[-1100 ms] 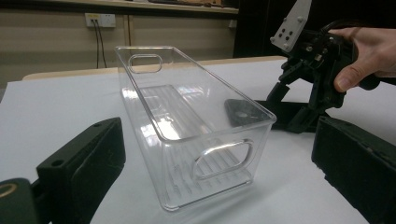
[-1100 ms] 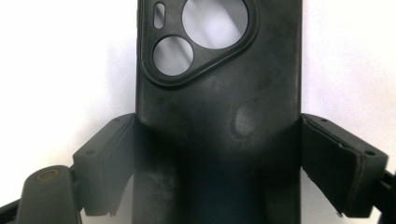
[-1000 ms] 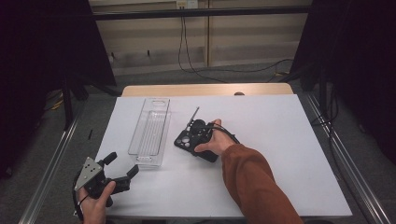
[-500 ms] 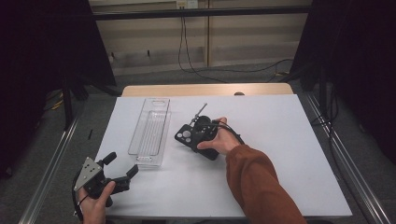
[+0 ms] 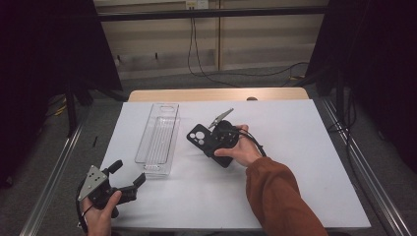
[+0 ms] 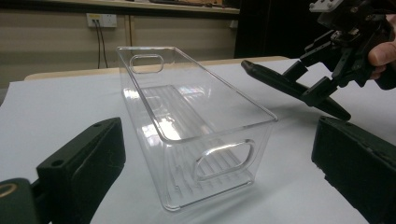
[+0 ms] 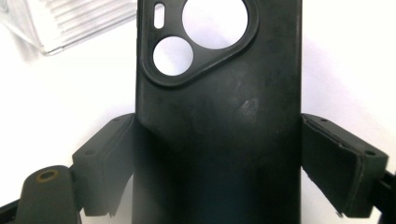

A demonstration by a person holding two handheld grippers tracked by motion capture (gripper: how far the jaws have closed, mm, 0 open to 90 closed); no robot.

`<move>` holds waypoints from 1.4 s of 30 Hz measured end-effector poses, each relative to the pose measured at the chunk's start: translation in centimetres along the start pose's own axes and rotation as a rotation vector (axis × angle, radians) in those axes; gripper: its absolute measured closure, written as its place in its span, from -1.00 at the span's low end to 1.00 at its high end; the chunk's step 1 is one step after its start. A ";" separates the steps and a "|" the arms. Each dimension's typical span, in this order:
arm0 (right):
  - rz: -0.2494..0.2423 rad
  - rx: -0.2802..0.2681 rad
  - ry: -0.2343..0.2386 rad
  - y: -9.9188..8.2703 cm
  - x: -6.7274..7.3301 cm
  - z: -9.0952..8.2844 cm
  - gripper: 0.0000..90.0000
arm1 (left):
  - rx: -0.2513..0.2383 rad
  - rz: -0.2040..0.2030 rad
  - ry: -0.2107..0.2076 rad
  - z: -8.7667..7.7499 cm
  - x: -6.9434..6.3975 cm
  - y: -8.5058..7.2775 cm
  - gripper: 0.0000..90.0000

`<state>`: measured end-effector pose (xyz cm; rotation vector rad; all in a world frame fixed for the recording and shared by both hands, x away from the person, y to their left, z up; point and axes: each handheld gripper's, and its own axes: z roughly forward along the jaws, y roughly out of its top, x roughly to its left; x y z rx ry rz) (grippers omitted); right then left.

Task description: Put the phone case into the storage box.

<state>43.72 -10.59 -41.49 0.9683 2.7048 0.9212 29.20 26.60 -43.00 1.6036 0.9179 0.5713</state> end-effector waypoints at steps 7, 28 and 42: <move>-0.001 -0.072 -0.003 -0.9 -0.3 -0.5 -0.67 | 0.002 0.001 0.002 0.0 0.0 0.0 -0.94; 0.010 -0.337 -0.032 -2.6 0.2 -3.1 -0.67 | 0.002 0.007 0.003 -0.1 0.0 0.0 -0.94; 0.056 -0.447 -0.038 -5.2 0.1 -4.9 -0.67 | -0.002 0.005 0.003 0.0 -0.1 0.0 -0.94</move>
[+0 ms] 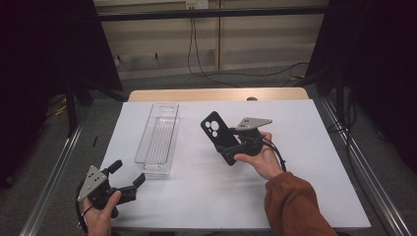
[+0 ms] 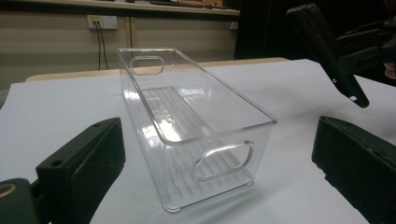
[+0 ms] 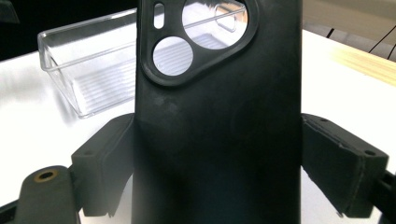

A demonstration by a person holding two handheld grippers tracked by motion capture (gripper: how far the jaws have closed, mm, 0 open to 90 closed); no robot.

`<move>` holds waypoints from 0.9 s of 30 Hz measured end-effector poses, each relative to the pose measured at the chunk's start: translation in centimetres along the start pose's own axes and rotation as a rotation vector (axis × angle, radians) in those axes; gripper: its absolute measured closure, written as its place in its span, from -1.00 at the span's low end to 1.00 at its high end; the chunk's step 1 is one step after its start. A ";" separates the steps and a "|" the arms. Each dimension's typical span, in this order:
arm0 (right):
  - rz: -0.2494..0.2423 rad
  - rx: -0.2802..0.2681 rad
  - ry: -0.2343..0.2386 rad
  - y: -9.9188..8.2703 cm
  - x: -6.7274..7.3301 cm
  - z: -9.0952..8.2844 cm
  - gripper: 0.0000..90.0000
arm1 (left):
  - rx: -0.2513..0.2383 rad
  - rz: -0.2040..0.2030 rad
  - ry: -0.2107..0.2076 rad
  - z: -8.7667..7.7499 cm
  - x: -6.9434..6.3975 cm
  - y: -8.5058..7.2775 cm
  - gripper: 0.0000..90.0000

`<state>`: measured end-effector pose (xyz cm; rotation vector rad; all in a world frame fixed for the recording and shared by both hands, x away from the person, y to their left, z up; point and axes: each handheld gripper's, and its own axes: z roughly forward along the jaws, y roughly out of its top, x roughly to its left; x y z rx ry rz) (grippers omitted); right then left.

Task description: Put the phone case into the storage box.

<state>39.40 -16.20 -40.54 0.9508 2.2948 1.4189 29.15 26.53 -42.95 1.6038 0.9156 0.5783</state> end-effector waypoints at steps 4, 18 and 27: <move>0.014 -0.034 -0.009 -0.5 -0.2 -1.0 -0.67 | 0.003 0.003 -0.005 0.0 -0.1 0.0 -0.94; 0.026 -0.095 -0.040 -2.0 0.1 -4.2 -0.67 | 0.004 -0.001 -0.014 0.0 -0.1 0.1 -0.94; 0.026 -0.100 -0.053 -3.0 0.7 -6.5 -0.68 | 0.011 -0.003 -0.023 0.1 -0.3 0.2 -0.94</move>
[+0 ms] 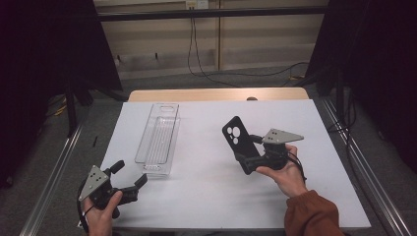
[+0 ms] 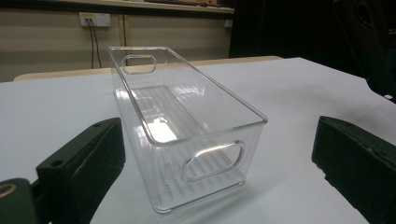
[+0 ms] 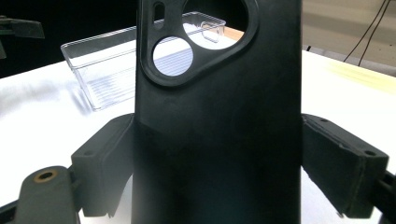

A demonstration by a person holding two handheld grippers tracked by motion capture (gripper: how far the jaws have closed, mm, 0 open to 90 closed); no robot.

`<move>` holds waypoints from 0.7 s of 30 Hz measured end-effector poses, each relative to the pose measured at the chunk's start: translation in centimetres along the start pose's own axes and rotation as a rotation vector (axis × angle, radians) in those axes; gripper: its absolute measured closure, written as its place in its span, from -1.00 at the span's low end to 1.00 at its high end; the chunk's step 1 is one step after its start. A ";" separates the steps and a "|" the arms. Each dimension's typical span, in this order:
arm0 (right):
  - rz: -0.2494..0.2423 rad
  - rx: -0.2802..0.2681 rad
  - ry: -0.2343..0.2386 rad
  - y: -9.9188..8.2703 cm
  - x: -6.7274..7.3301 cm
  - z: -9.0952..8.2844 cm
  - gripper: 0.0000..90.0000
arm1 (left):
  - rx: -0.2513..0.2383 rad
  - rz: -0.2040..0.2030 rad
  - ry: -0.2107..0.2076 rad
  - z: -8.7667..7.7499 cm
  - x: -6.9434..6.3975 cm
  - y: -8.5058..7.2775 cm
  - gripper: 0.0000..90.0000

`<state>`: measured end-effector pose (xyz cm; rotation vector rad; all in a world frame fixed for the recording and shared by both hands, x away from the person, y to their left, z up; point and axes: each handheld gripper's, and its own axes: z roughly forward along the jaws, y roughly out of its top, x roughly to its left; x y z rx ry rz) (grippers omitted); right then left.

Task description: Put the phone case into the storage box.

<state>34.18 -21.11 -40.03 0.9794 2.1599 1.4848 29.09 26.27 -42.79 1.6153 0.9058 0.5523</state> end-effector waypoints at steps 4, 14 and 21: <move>0.006 -0.009 -0.001 -0.7 0.3 -0.8 -0.68 | -0.001 -0.003 -0.005 0.0 0.0 0.0 -0.94; 0.041 -0.037 0.025 -3.1 1.3 -1.7 -0.68 | 0.003 -0.009 -0.029 0.3 -0.4 0.2 -0.94; 0.032 -0.040 0.043 -3.1 2.3 -2.3 -0.68 | 0.013 -0.011 -0.049 0.9 -0.7 0.5 -0.94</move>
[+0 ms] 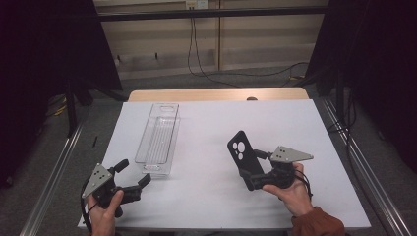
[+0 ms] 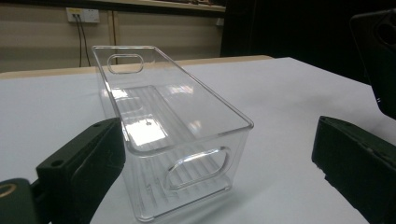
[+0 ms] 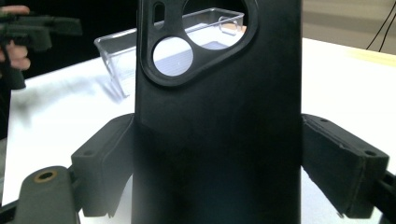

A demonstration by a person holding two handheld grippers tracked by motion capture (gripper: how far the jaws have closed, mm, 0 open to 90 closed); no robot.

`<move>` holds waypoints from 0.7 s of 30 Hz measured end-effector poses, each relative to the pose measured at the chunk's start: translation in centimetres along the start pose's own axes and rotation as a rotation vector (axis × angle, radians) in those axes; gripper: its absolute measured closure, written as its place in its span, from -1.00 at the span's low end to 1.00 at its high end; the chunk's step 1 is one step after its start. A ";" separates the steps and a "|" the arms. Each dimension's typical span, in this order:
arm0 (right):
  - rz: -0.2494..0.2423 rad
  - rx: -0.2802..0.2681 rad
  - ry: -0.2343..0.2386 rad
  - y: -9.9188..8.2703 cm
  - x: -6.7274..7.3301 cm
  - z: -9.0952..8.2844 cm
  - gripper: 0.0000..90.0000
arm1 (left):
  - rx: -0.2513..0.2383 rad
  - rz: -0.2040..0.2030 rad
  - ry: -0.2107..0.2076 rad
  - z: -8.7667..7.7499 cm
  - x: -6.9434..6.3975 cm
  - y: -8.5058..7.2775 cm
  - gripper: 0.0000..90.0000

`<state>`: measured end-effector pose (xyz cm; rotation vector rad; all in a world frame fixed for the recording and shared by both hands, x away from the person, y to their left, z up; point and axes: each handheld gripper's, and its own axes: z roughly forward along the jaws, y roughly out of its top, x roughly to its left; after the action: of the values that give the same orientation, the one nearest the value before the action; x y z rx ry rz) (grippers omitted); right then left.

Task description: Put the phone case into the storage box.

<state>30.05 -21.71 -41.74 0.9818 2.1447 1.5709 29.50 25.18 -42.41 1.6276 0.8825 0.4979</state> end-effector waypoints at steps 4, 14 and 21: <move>0.003 -0.021 0.011 -0.3 0.4 -0.1 -0.68 | -0.006 0.009 -0.019 0.5 -0.5 0.4 -0.94; -0.009 -0.019 0.057 -0.5 1.3 0.6 -0.68 | 0.023 0.054 -0.111 1.9 -2.0 0.9 -0.94; -0.027 -0.012 0.091 -0.4 1.9 1.1 -0.68 | 0.031 0.068 -0.153 2.7 -3.0 1.2 -0.94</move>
<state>29.17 -19.69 -42.26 0.8903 2.1959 1.6434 29.92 21.07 -41.54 1.7045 0.7267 0.4022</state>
